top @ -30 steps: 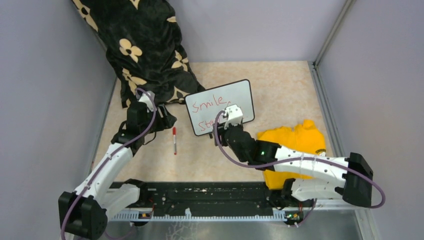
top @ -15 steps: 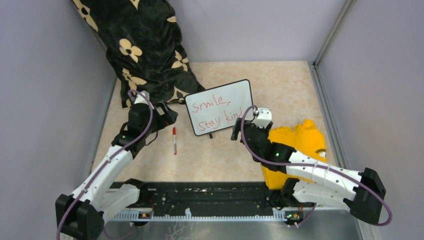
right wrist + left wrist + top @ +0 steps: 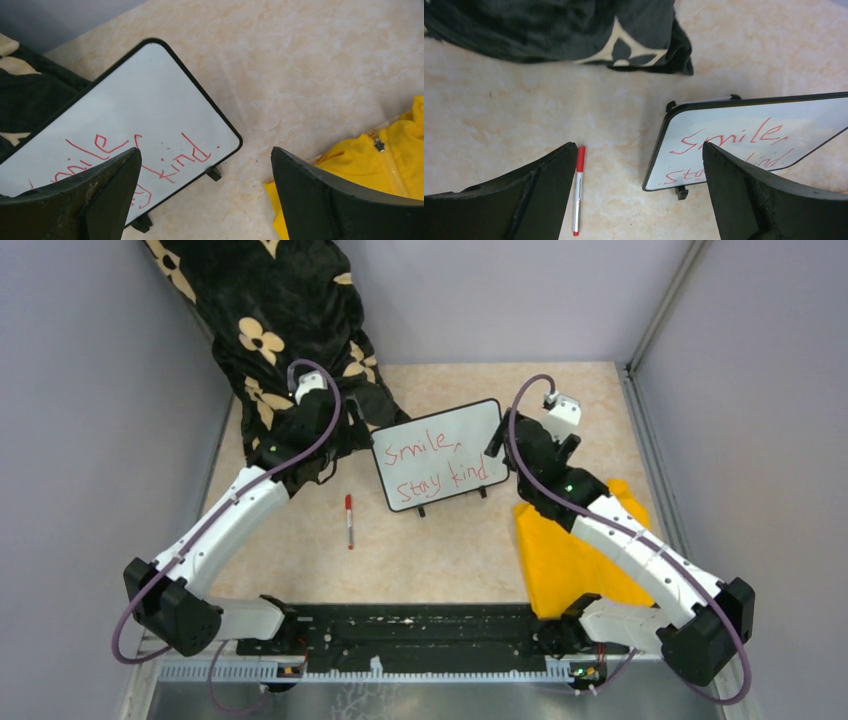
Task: Write a sentence on the whiteboard
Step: Reset both arms
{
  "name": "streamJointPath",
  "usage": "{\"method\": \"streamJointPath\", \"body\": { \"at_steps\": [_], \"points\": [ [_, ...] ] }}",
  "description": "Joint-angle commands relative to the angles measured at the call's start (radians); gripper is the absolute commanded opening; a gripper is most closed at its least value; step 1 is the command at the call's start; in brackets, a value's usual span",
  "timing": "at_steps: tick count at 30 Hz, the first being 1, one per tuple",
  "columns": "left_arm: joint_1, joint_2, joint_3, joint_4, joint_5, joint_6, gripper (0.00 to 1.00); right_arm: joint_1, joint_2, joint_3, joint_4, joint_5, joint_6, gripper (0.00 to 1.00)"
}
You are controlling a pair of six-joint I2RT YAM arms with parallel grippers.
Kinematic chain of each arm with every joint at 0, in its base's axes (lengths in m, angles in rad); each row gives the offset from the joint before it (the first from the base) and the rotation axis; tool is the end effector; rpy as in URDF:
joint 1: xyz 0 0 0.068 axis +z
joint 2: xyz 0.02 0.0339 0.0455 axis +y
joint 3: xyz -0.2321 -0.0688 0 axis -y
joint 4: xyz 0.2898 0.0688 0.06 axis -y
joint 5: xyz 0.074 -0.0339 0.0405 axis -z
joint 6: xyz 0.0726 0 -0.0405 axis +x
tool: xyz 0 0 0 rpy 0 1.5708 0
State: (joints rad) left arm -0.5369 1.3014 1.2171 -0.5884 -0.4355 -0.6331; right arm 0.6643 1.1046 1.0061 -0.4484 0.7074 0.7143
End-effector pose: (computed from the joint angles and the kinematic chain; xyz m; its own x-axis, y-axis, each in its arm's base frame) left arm 0.3262 -0.1585 0.2855 -0.5383 -0.3039 -0.7861 -0.1715 0.9527 -0.2508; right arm 0.2813 0.1603 0.2849 -0.3300 0.3740 -0.8667 0.2444 0.9207 0.3042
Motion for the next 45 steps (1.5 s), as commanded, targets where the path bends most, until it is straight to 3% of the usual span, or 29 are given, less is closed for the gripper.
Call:
{"method": "streamJointPath", "body": {
  "at_steps": [1, 9, 11, 14, 16, 20, 24, 31, 36, 41, 45],
  "points": [
    [-0.005, -0.012, 0.074, 0.030, -0.043, 0.190, 0.99, -0.010, 0.008, 0.145, -0.002, 0.078, -0.111, 0.99],
    [-0.004, -0.020, 0.174, 0.316, 0.056, 0.384, 0.99, 0.003, -0.070, 0.296, 0.202, 0.156, -0.379, 0.96],
    [-0.005, -0.011, 0.195, 0.364, 0.061, 0.436, 0.99, 0.072, -0.075, 0.305, 0.295, 0.273, -0.513, 0.96],
    [-0.005, -0.034, 0.160, 0.447, 0.079, 0.505, 0.99, 0.220, -0.080, 0.216, 0.691, 0.450, -0.898, 0.97],
    [-0.007, -0.073, 0.080, 0.534, 0.100, 0.521, 0.99, 0.268, -0.091, 0.141, 0.913, 0.481, -1.082, 0.98],
    [-0.034, -0.152, -0.065, 0.619, 0.162, 0.507, 0.99, 0.273, -0.171, 0.045, 0.734, 0.337, -0.933, 0.99],
    [-0.143, -0.191, -0.096, 0.650, 0.116, 0.581, 0.99, 0.271, -0.268, -0.159, 0.801, 0.207, -0.921, 0.99],
    [-0.212, -0.218, -0.140, 0.687, 0.072, 0.622, 0.99, 0.266, -0.323, -0.282, 0.872, 0.205, -0.899, 0.98],
    [-0.213, -0.218, -0.144, 0.695, 0.097, 0.612, 0.99, 0.224, -0.330, -0.252, 0.813, 0.147, -0.782, 0.98],
    [-0.216, -0.237, -0.168, 0.714, 0.079, 0.617, 0.99, 0.105, -0.291, -0.148, 0.533, 0.053, -0.510, 0.98],
    [-0.219, -0.250, -0.189, 0.736, 0.078, 0.618, 0.99, 0.026, -0.239, -0.080, 0.398, -0.030, -0.382, 0.99]
  ]
}}
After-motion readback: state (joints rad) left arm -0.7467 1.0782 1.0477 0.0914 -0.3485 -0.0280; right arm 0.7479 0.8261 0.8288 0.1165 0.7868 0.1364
